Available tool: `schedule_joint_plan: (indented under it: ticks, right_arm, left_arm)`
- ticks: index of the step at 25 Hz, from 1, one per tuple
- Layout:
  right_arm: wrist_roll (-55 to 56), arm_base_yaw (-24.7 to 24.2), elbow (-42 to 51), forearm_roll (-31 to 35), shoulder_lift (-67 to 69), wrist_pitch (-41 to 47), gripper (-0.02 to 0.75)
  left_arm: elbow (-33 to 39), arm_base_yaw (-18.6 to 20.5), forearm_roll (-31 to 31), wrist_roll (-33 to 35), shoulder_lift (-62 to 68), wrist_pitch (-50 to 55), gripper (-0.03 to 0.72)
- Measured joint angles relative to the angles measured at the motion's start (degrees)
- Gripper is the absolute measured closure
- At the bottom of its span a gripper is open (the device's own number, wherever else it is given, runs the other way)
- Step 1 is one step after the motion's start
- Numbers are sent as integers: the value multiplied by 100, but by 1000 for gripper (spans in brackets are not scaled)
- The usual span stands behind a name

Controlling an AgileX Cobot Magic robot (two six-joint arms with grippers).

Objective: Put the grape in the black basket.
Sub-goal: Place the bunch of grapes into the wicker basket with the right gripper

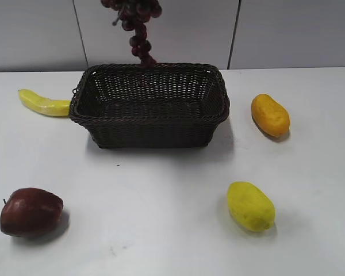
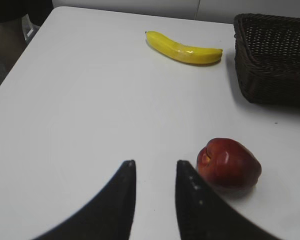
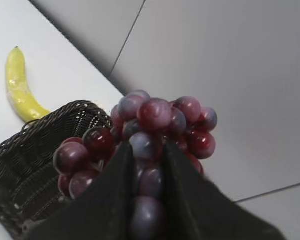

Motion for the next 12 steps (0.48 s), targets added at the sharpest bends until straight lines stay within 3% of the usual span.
schedule_joint_plan:
  ticks: [7, 12]
  right_arm:
    - [24, -131, -6, -211, 810, -303, 606]
    - [30, -139, -6, 38, 1457, -285, 607]
  left_arm:
    - [0, 0, 0, 0, 0, 0, 446]
    - [0, 0, 0, 0, 0, 0, 447]
